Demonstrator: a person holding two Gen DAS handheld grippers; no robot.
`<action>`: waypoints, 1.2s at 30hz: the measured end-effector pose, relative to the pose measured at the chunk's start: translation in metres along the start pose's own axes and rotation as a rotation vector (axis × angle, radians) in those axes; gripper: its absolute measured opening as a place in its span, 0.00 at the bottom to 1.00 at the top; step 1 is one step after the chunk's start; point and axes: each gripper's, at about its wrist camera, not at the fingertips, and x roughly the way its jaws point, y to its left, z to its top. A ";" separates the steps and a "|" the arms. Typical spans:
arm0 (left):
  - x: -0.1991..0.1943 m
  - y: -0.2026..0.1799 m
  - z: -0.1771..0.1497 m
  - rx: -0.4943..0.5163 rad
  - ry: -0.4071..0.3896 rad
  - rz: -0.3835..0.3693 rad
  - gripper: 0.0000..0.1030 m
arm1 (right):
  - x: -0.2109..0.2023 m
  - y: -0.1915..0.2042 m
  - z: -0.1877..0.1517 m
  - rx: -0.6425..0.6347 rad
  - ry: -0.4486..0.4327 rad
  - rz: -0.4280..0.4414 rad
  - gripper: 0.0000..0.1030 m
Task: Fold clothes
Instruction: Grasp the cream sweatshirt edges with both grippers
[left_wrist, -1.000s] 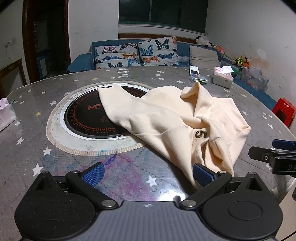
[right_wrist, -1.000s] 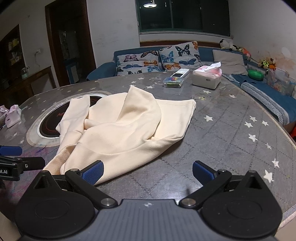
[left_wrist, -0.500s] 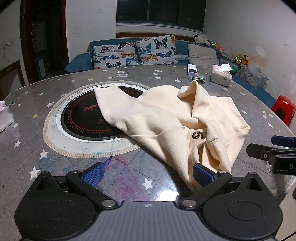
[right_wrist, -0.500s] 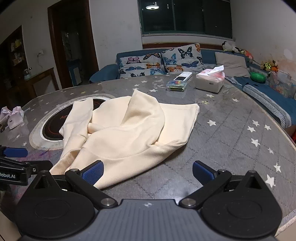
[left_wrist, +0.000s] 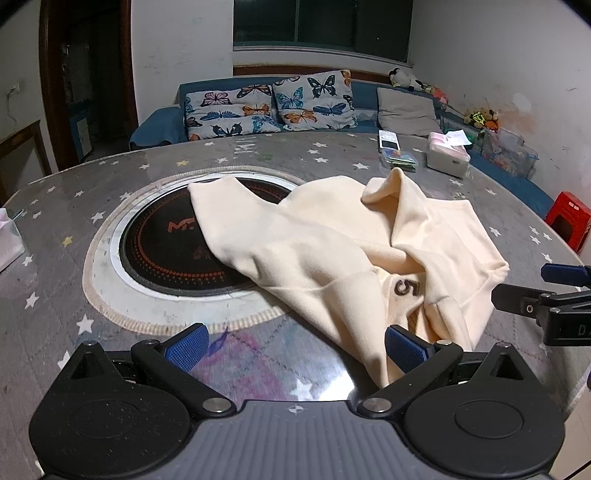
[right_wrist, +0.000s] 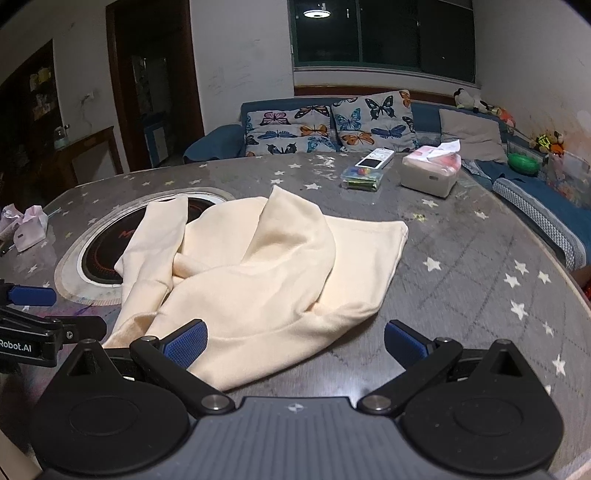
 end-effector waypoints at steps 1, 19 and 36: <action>0.001 0.000 0.002 0.002 -0.001 0.002 1.00 | 0.002 0.000 0.002 -0.007 0.000 0.001 1.00; 0.046 0.018 0.060 -0.018 -0.019 0.076 0.99 | 0.063 0.001 0.067 -0.076 -0.001 0.022 0.81; 0.156 0.057 0.130 -0.130 0.049 0.128 0.80 | 0.142 0.010 0.102 -0.152 0.043 0.019 0.51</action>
